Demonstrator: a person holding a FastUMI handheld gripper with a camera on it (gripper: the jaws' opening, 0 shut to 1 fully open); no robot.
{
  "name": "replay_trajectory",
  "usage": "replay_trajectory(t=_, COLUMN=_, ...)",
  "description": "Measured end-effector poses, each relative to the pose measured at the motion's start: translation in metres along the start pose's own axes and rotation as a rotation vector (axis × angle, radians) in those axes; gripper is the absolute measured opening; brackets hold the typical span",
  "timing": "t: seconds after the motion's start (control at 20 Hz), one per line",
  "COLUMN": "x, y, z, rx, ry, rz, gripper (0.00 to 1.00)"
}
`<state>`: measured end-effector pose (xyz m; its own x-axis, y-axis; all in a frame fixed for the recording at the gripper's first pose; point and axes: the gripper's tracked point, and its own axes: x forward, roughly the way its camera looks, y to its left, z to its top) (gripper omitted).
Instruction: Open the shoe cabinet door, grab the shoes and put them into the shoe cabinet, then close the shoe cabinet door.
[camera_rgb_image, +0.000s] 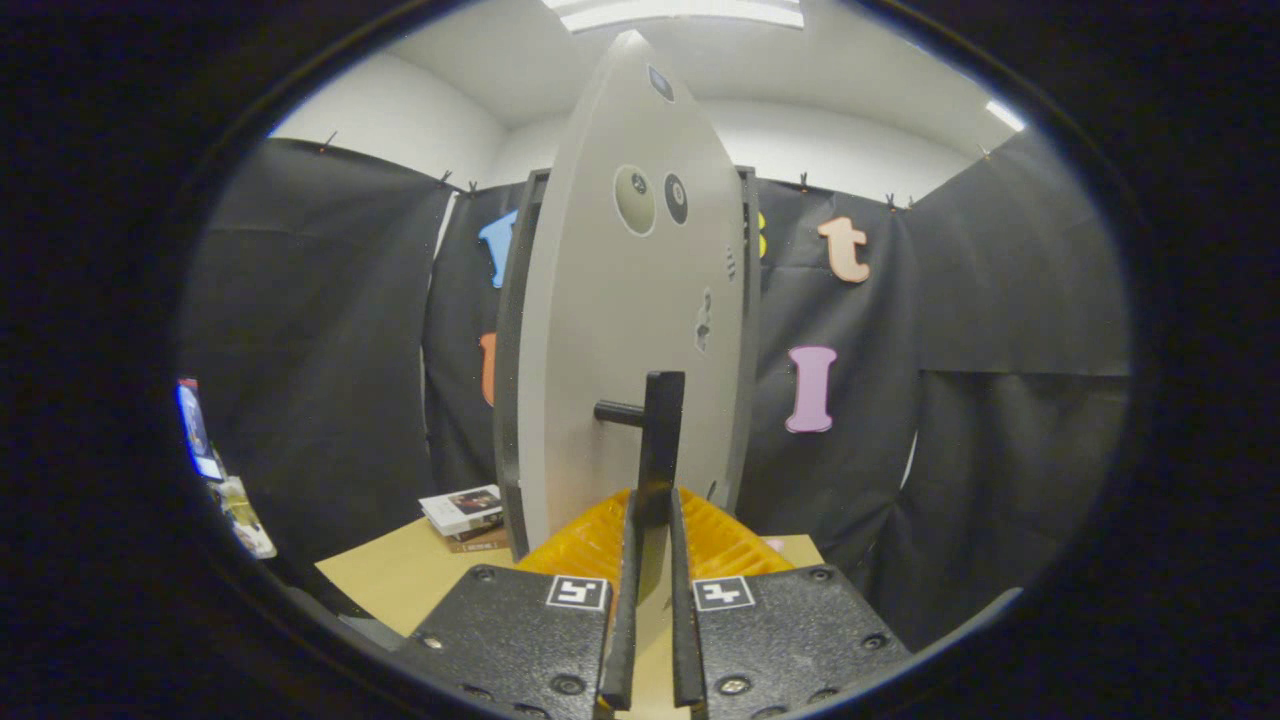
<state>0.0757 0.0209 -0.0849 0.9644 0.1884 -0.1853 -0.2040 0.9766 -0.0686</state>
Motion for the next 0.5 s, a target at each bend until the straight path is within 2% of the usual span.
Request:
replay_trajectory(t=0.15, x=-0.012, y=-0.053, z=-0.003, rx=0.019, ry=0.009, rz=-0.091, gripper=0.08)
replay_trajectory(t=0.3, x=-0.021, y=-0.112, z=0.008, rx=0.122, ry=-0.028, rz=-0.187, gripper=0.04)
replay_trajectory(t=0.35, x=-0.024, y=-0.126, z=0.009, rx=0.148, ry=-0.033, rz=-0.191, gripper=0.04)
replay_trajectory(t=0.5, x=-0.035, y=-0.105, z=0.002, rx=0.252, ry=-0.012, rz=-0.008, gripper=0.04)
